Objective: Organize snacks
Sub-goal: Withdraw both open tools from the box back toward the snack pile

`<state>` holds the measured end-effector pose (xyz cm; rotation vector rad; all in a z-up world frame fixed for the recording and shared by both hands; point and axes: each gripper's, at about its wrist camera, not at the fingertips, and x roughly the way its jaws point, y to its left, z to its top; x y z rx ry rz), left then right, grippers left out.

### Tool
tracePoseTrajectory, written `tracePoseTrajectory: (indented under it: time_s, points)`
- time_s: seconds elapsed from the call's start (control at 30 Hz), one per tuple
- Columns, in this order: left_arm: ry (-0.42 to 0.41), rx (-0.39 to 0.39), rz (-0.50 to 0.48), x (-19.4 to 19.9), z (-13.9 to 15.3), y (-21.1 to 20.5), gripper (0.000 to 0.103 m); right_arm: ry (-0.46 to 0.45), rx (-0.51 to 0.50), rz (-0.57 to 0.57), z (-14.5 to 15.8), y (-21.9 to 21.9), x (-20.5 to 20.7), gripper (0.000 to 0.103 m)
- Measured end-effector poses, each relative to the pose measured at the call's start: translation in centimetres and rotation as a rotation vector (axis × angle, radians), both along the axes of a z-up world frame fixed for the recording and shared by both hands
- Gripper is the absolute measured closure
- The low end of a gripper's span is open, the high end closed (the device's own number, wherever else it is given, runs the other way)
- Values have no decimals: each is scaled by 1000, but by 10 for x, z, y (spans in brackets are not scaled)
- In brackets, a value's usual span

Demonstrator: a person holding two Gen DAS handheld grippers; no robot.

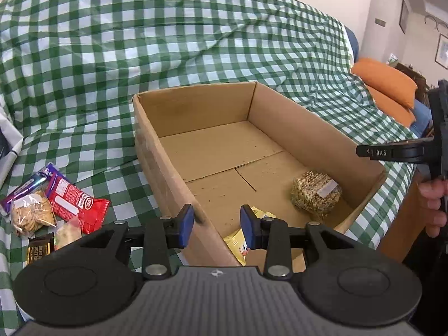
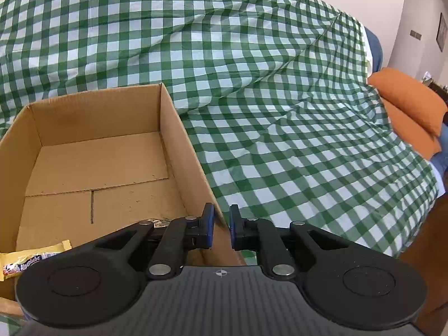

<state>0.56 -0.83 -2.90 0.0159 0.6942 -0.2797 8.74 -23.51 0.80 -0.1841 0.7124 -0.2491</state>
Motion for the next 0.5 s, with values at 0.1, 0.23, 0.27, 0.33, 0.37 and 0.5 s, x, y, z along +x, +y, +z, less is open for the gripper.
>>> tracePoseTrajectory:
  time_s: [0.1, 0.23, 0.27, 0.33, 0.37, 0.5]
  points:
    - [-5, 21, -4, -1, 0, -4, 60, -6, 10, 0, 1, -2, -2, 89]
    - [-23, 23, 8, -1, 3, -1, 60, -65, 38, 36, 6, 2, -10, 39]
    - [-28, 18, 15, -1, 4, 1, 60, -91, 32, 49, 9, 6, -13, 34]
    - [-35, 3, 31, -1, 8, 8, 60, -127, 13, 89, 13, 17, -18, 33]
    - [-38, -8, 42, -1, 10, 13, 60, -140, 8, 115, 14, 22, -20, 33]
    - [-54, -82, 97, -1, 29, 46, 60, -166, 11, 181, 17, 41, -24, 33]
